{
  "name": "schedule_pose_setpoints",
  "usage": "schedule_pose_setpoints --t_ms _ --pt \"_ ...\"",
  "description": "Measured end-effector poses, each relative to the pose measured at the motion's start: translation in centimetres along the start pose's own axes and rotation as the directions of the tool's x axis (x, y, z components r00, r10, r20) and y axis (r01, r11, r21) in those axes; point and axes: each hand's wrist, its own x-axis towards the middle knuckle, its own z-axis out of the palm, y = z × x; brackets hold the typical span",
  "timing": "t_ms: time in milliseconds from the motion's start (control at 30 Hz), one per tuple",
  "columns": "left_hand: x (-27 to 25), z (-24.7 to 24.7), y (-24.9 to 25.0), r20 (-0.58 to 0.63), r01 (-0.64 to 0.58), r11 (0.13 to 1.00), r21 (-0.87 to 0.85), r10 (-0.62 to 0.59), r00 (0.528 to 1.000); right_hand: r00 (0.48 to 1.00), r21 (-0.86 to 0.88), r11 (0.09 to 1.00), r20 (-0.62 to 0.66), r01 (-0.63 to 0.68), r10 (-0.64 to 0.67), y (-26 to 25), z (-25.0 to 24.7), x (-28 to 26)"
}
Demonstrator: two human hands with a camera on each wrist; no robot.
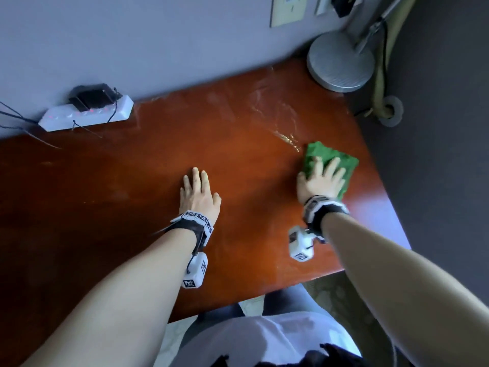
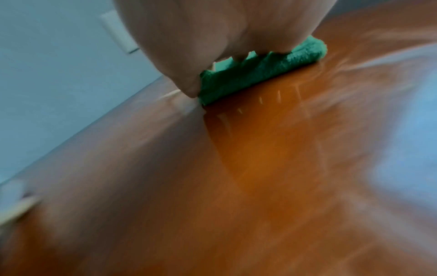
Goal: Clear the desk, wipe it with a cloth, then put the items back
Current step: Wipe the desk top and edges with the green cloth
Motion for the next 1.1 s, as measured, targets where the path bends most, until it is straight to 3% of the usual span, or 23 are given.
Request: schedule_pose_setpoints --t_ms 67,133,167,233,300,400,467,567,667,733,767,867,900,933,967,1000,1100 --pt "0.7 -0.3 2.2 0.011 -0.005 1.000 -0.026 0.006 1.000 0.954 -0.074 0.954 0.096 0.290 -0.283 -3.2 1.2 -1.2" --pt "1.4 -0.7 4.0 0.013 0.007 0.999 -0.052 -0.006 1.000 0.778 -0.113 0.781 0.259 0.614 -0.573 -5.2 1.9 -2.2" --pt "1.7 -0.8 4.6 0.017 0.024 0.998 -0.062 -0.023 1.000 0.688 -0.109 0.696 0.322 0.710 -0.650 -5.5 1.9 -2.2" --pt "2.3 -1.0 5.4 0.024 0.062 0.995 -0.082 -0.060 0.998 0.593 -0.099 0.605 0.372 0.790 -0.714 -4.9 1.2 -0.7" --pt "2.7 -1.1 5.7 0.029 0.091 0.992 -0.088 -0.089 0.996 0.613 -0.098 0.623 0.345 0.776 -0.711 -3.6 0.1 2.1" --pt "2.9 -1.2 5.7 0.048 0.116 0.990 -0.086 -0.112 0.993 0.803 -0.073 0.807 0.186 0.586 -0.567 -1.4 -2.8 7.4" --pt "3.1 -1.2 5.5 0.047 0.118 0.990 -0.080 -0.115 0.992 0.898 -0.036 0.900 0.091 0.435 -0.431 -0.4 -4.6 10.4" --pt "3.5 -1.1 5.5 0.032 0.122 0.990 -0.078 -0.120 0.992 0.952 -0.016 0.953 0.065 0.302 -0.301 -1.0 -5.5 12.2" --pt "4.1 -1.2 5.6 0.007 0.125 0.989 -0.081 -0.125 0.992 0.952 -0.057 0.952 0.075 0.300 -0.296 -4.1 -4.2 10.8" --pt "4.8 -1.5 5.6 -0.005 0.124 0.989 -0.083 -0.125 0.992 0.891 -0.130 0.884 0.138 0.448 -0.432 -6.6 -2.8 8.7" --pt "5.2 -1.7 5.6 -0.008 0.124 0.988 -0.087 -0.125 0.992 0.830 -0.161 0.817 0.196 0.553 -0.523 -7.7 -2.1 7.4" --pt "6.6 -2.5 5.2 -0.017 0.118 0.986 -0.114 -0.121 0.993 0.577 -0.162 0.564 0.400 0.809 -0.712 -9.7 -0.8 4.5" --pt "7.1 -2.7 5.0 -0.024 0.112 0.987 -0.119 -0.115 0.993 0.520 -0.145 0.513 0.440 0.846 -0.733 -9.7 -0.7 4.6" --pt "7.7 -3.0 4.7 -0.030 0.106 0.987 -0.121 -0.110 0.993 0.496 -0.130 0.496 0.453 0.859 -0.741 -9.4 -0.9 5.3" --pt "8.3 -3.2 4.4 -0.031 0.103 0.987 -0.120 -0.107 0.994 0.513 -0.129 0.513 0.437 0.848 -0.739 -9.1 -1.2 6.6" --pt "9.0 -3.5 4.2 -0.028 0.103 0.988 -0.119 -0.107 0.994 0.566 -0.140 0.562 0.395 0.815 -0.724 -8.9 -1.6 8.1" --pt "10.5 -4.2 3.7 -0.019 0.112 0.987 -0.113 -0.114 0.993 0.806 -0.139 0.797 0.188 0.587 -0.561 -8.4 -3.8 13.4"
